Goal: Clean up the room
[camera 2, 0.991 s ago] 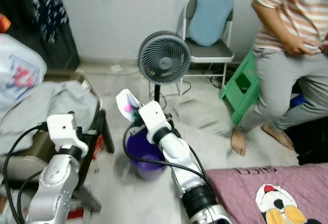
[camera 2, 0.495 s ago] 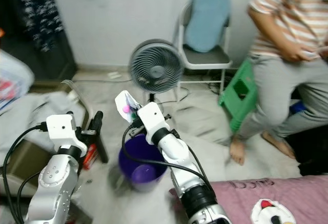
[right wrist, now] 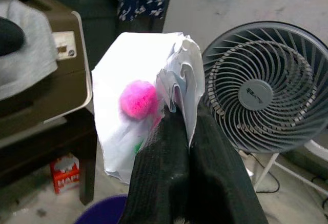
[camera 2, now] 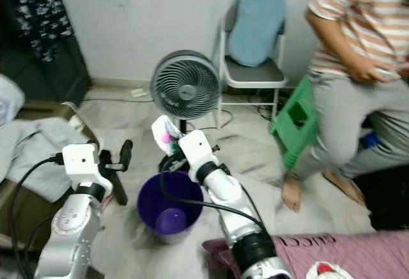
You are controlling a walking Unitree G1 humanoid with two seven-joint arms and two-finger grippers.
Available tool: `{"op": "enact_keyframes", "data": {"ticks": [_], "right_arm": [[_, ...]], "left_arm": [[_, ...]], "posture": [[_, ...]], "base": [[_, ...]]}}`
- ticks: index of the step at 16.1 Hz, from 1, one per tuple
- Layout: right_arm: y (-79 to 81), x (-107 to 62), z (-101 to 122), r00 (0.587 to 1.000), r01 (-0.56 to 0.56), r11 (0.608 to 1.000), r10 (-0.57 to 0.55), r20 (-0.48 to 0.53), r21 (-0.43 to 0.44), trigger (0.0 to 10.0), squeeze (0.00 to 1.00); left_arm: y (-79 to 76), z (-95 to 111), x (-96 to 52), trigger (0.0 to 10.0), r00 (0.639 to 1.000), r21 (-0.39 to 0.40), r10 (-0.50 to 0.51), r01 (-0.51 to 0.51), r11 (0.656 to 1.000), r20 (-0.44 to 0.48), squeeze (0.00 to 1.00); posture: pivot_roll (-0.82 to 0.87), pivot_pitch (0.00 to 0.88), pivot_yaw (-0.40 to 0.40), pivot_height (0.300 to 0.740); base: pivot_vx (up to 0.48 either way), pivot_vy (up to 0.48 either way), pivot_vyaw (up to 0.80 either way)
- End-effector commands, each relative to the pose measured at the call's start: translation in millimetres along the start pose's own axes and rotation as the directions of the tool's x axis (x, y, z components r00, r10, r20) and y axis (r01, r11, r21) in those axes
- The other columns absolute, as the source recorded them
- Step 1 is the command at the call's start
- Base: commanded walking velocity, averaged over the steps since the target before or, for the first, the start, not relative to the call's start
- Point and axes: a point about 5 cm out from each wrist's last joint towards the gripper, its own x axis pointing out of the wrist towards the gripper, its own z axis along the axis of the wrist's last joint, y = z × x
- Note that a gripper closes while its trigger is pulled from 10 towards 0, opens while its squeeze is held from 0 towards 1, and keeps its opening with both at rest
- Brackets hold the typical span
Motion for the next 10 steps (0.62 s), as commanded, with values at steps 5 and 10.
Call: {"op": "enact_keyframes", "data": {"ticks": [5, 10], "right_arm": [[1.1, 1.9, 3.4, 1.000, 0.003, 1.000, -0.003, 0.015, 0.009, 10.0, 0.00], [0.5, 2.6, 3.8, 1.000, 0.006, 1.000, -0.006, 0.015, 0.010, 10.0, 0.00]], "left_arm": [[-0.9, -1.0, 0.4, 10.0, 1.000, -0.021, -0.003, 0.002, 1.000, -0.017, 0.00], [-3.1, -0.7, 1.7, 10.0, 1.000, -0.020, -0.015, 0.015, 1.000, -0.019, 0.00]], "posture": [[0.06, 0.000, -0.057, 0.740], [0.05, 0.000, -0.057, 0.740]], "base": [[0.000, 0.171, 0.32], [0.000, 0.461, 0.00]]}}
